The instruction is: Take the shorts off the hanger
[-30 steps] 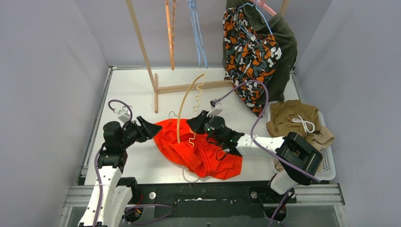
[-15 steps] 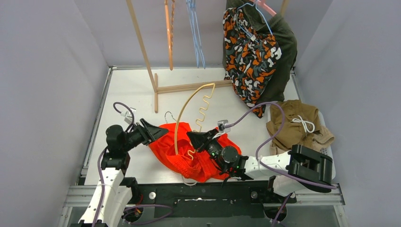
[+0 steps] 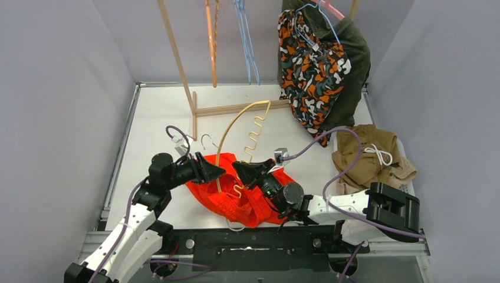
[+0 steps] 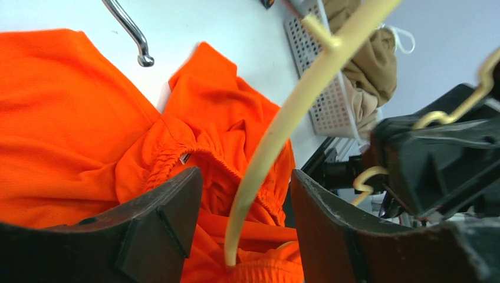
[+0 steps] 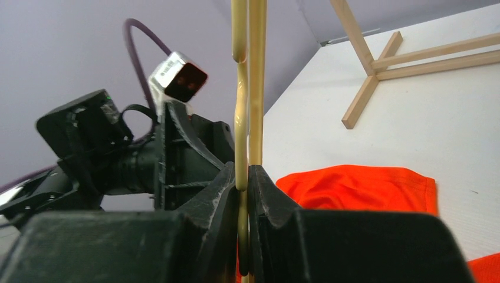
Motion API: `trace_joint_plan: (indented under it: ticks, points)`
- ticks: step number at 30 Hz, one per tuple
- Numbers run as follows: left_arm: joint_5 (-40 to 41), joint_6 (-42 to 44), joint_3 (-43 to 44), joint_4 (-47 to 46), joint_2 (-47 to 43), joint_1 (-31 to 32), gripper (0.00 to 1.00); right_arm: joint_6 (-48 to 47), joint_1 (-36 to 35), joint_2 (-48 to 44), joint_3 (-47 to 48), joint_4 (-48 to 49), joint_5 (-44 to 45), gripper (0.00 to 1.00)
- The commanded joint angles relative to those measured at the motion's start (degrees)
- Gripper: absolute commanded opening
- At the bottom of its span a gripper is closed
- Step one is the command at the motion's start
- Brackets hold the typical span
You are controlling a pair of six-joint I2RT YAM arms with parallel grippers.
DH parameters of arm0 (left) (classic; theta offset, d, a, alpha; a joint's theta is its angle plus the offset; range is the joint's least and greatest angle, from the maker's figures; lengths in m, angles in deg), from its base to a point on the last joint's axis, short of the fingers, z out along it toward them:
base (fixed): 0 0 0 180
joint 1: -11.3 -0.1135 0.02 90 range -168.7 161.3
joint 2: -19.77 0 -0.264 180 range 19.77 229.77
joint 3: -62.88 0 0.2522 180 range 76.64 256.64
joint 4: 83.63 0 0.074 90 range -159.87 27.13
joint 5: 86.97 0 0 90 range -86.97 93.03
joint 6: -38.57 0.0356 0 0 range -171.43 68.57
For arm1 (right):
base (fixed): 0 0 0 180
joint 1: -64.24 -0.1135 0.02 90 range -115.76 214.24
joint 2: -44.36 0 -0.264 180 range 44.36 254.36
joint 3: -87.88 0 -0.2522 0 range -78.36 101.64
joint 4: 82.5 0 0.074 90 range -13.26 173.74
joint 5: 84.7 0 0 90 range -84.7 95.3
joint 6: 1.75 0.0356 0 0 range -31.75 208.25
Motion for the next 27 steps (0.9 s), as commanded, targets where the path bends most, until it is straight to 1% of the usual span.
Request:
trace_joint_plan:
  ticks: [1, 3, 4, 6, 8, 11, 13, 15, 16, 17, 18, 19, 20, 22, 23, 26, 27]
  points:
    - [2.9, 2.3, 3.3, -5.4, 3.7, 5.3, 0.49, -1.5, -0.6, -4.7, 2.4, 6.6, -3.3, 0.0]
    - [2.8, 3.8, 4.7, -4.4, 5.1, 7.3, 0.36, -2.3, -0.7, -6.1, 2.7, 4.4, -4.9, 0.0]
    - [3.2, 4.0, 5.4, -4.0, 5.2, 8.0, 0.31, -2.9, -0.8, -7.0, 2.9, 3.1, -5.7, 0.0]
    - [4.1, 3.9, 6.0, -3.9, 4.3, 8.9, 0.25, -4.6, -1.1, -9.1, 2.8, 0.1, -6.0, 0.0]
    - [5.7, 3.3, 6.5, -4.6, 1.6, 9.3, 0.18, -6.6, -1.3, -12.5, 2.3, -4.4, -6.0, 0.02]
    - [7.9, 2.7, 7.1, -6.9, -2.6, 9.5, 0.09, -10.2, -1.5, -18.4, 2.9, -14.6, -5.9, 0.09]
    - [8.9, 3.7, 8.5, -7.1, -4.7, 9.6, 0.01, -12.2, -1.5, -22.4, 4.2, -22.9, -6.1, 0.17]
    - [9.4, 5.5, 10.1, -6.6, -5.7, 9.6, 0.0, -13.1, -1.4, -26.1, 6.0, -31.1, -7.1, 0.27]
    - [9.3, 6.6, 10.8, -6.2, -5.9, 9.6, 0.0, -13.1, -1.4, -27.9, 7.0, -35.0, -7.4, 0.39]
    - [9.2, 7.5, 11.4, -5.8, -5.9, 9.6, 0.0, -12.8, -1.4, -29.5, 8.0, -38.7, -7.5, 0.49]
    - [9.1, 8.1, 12.0, -5.5, -5.9, 9.6, 0.0, -12.7, -1.4, -30.8, 8.8, -42.3, -7.5, 0.56]
    - [9.2, 8.7, 12.2, -5.6, -6.0, 9.7, 0.0, -12.6, -1.4, -32.1, 9.7, -45.1, -7.4, 0.61]
    - [9.4, 9.4, 12.3, -5.6, -6.1, 9.7, 0.0, -12.2, -1.4, -33.2, 10.4, -48.2, -7.3, 0.64]
    - [10.8, 13.0, 13.4, -3.5, -6.5, 9.7, 0.0, -11.4, -1.4, -34.8, 12.3, -53.7, -6.8, 0.67]
    - [12.0, 15.9, 14.9, -1.1, -6.5, 9.8, 0.0, -11.0, -1.4, -35.6, 13.8, -56.5, -6.5, 0.68]
    - [19.6, 26.3, 21.0, 8.6, -6.5, 9.8, 0.0, -10.1, -1.4, -36.2, 18.5, -66.0, -4.9, 0.7]
    - [21.3, 29.6, 22.1, 10.2, -6.8, 9.8, 0.0, -10.0, -1.4, -36.2, 20.0, -68.7, -4.2, 0.71]
